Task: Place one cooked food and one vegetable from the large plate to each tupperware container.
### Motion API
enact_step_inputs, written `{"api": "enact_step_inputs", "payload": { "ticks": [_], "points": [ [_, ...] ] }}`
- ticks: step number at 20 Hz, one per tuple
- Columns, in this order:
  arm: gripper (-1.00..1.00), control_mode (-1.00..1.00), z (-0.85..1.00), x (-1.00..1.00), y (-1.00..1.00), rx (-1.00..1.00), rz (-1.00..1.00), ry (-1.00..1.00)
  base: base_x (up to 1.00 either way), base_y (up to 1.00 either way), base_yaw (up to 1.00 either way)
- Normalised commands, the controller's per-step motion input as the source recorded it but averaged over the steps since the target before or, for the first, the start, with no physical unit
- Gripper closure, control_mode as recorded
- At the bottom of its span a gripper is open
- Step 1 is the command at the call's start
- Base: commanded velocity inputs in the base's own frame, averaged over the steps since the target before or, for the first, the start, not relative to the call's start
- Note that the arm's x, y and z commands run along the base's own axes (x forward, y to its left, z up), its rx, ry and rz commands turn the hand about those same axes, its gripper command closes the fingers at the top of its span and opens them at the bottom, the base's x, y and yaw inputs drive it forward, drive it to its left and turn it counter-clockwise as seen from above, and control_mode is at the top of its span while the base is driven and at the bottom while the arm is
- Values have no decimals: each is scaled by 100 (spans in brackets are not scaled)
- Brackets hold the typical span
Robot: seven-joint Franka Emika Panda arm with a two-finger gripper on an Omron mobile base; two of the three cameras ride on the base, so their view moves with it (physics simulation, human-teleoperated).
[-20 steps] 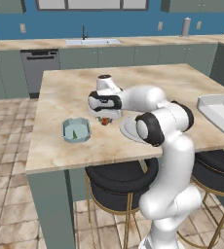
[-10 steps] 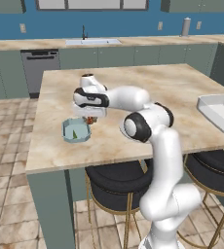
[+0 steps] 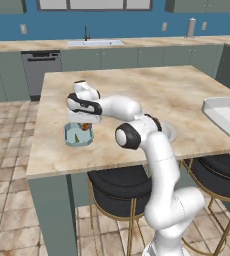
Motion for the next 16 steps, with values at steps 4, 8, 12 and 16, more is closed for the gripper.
{"api": "enact_step_inputs", "payload": {
  "ticks": [4, 8, 12, 16],
  "points": [
    [100, -100, -4, -31, -3, -2, 0, -33, 0, 0, 0],
    [100, -100, -6, -66, -24, 0, 0, -29, 0, 0, 0],
    [100, -100, -1, -100, -82, 5, -2, -18, 0, 0, 0],
    [100, -100, -1, -41, -36, 1, -1, -9, 0, 0, 0]
  ]
}}
